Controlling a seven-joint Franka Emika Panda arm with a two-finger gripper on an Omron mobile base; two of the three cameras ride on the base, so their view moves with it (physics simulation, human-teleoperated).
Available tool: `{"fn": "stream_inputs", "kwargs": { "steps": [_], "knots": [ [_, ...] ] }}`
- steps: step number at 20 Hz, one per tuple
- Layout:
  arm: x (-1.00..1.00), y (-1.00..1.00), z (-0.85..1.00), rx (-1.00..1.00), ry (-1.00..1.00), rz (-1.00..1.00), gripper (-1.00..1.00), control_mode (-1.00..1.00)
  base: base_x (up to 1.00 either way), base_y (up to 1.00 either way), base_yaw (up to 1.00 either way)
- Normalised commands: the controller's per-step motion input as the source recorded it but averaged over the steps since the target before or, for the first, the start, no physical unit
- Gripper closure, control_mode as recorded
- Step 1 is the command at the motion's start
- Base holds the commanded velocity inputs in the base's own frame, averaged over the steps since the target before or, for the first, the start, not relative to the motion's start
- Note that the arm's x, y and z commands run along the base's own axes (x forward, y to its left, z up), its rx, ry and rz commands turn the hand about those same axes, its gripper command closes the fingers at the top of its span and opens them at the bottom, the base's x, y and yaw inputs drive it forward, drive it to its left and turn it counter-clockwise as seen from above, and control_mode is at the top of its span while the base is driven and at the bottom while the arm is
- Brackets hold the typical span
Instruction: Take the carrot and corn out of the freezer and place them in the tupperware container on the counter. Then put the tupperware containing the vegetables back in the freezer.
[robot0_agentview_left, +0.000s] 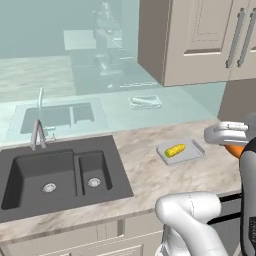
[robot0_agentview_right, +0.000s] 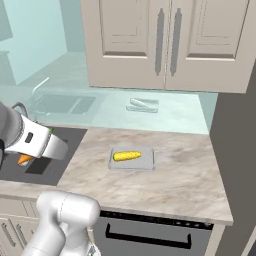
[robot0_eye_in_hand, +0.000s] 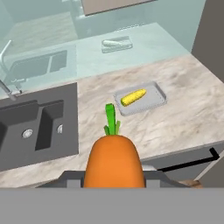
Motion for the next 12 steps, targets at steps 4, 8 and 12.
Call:
{"fn": "stream_inputs", "kwargs": {
  "steps": [4, 8, 12],
  "knots": [
    [0.00, 0.00, 0.00, 0.00, 0.00, 0.00, 1.00, 1.00, 0.00, 0.00, 0.00],
    [0.09, 0.00, -0.10, 0.00, 0.09, 0.00, 1.00, -1.00, 0.00, -0.01, 0.00],
    [0.22, -0.02, -0.16, 0.00, 0.19, 0.00, 1.00, -1.00, 0.00, 0.00, 0.00]
  ]
}}
